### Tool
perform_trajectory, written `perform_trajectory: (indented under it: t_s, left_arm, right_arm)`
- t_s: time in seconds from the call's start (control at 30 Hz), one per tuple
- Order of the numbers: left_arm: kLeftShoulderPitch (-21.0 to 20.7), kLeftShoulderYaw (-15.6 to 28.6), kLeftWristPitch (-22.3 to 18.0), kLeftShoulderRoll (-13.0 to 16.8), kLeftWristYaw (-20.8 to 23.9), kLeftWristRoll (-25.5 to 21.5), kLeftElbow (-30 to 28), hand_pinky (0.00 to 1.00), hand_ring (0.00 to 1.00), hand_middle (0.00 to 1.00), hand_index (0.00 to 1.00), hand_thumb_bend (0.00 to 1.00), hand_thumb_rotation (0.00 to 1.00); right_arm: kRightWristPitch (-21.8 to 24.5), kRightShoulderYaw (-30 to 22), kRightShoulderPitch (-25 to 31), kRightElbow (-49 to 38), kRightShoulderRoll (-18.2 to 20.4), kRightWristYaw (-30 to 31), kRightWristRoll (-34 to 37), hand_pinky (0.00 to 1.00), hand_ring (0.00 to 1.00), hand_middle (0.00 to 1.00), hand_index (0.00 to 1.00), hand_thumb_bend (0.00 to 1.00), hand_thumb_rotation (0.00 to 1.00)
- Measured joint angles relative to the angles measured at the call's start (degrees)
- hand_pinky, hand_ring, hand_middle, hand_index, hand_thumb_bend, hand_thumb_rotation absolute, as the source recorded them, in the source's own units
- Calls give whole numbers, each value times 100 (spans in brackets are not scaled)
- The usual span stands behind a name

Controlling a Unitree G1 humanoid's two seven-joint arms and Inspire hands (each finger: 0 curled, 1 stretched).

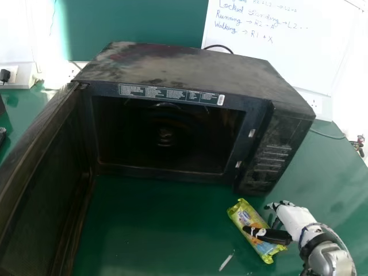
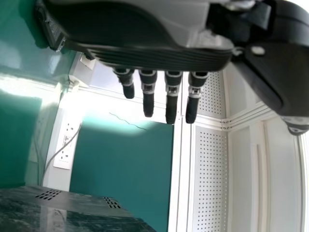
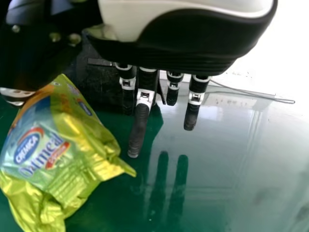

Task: Put biscuit inside oven

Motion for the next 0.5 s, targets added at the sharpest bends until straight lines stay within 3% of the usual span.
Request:
perform_trajectory:
  t_s: [0.5]
  left_arm:
    - [45,1,0,-2,24,-90,-23,96,92,90,87,96,92]
  right_arm:
    - [40,28,-188,-32,-90,463,233,79,90,92,90,100,54]
